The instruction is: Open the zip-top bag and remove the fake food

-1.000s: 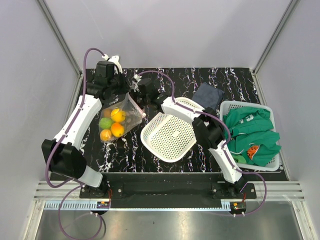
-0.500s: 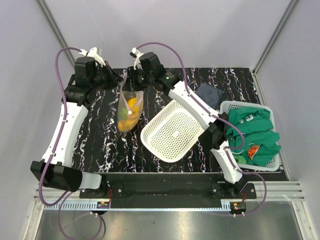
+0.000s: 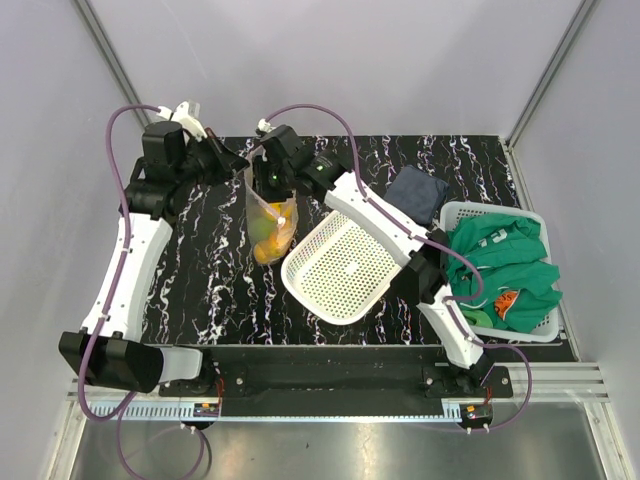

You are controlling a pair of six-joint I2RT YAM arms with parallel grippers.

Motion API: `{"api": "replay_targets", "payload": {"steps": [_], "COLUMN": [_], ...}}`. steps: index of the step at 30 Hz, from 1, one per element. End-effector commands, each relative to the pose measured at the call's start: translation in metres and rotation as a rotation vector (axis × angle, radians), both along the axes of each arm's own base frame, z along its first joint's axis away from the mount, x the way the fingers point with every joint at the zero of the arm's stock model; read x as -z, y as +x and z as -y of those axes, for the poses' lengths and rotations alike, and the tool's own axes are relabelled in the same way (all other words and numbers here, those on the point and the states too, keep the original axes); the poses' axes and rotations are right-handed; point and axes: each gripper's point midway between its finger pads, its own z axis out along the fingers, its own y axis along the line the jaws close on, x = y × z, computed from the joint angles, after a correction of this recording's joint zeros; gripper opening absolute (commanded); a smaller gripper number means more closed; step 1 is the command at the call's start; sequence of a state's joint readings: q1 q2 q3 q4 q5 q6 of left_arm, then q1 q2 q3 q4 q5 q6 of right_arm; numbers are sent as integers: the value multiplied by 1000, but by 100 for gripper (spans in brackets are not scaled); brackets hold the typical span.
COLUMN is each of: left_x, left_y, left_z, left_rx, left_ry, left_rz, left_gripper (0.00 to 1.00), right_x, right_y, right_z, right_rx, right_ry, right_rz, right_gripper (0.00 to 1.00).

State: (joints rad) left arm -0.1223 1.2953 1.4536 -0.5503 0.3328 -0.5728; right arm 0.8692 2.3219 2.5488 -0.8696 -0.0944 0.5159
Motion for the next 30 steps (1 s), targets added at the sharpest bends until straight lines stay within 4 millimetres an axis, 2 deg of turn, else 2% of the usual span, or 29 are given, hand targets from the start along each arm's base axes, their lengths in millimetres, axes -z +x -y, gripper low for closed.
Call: {"api": "replay_targets", "payload": {"steps": [1,3,5,7,8,12,15,18,21,24,26,30], "left_x": [-11,-12,-9,-7,-1,2,1,-5,6,12,6,-18], "left_y": [-5,-9,-14,-15,-18,-31,-36,-42,-32,-22,-20,-12], "left_z": [10,14,19,16,17,37,44,46,32,21,20,21], "left_rx": [74,95,129,112,127,278,328,341,238,172,171,165], "left_ry": [-14,-15,-25,-21,-22,-63,-91,-118,-106,-130,-143,-163], "left_rz": [69,82,82,92,88,80,99,116,81,62,74,141], "left_gripper": [0,0,0,0,0,0,0,0,0,0,0,0], "right_x": [-62,-73,-66,-61,-52,-51,-34,-8,19,38,52,79], "right_y": [-15,-20,-20,-16,-14,-13,-16,-13,4,19,27,28], "right_z": [-6,-14,-19,-20,-21,-24,-33,-38,-30,-19,-14,-8], "right_rx": [53,27,36,51,58,7,-40,-58,-7,25,42,43], "right_ry": [166,220,233,233,222,210,204,161,67,7,-26,-93], "right_rz": [-15,-38,-68,-66,-70,-25,-57,-68,-18,4,2,-24], "right_gripper": [30,30,30,30,31,31,31,30,31,30,30,30]}}
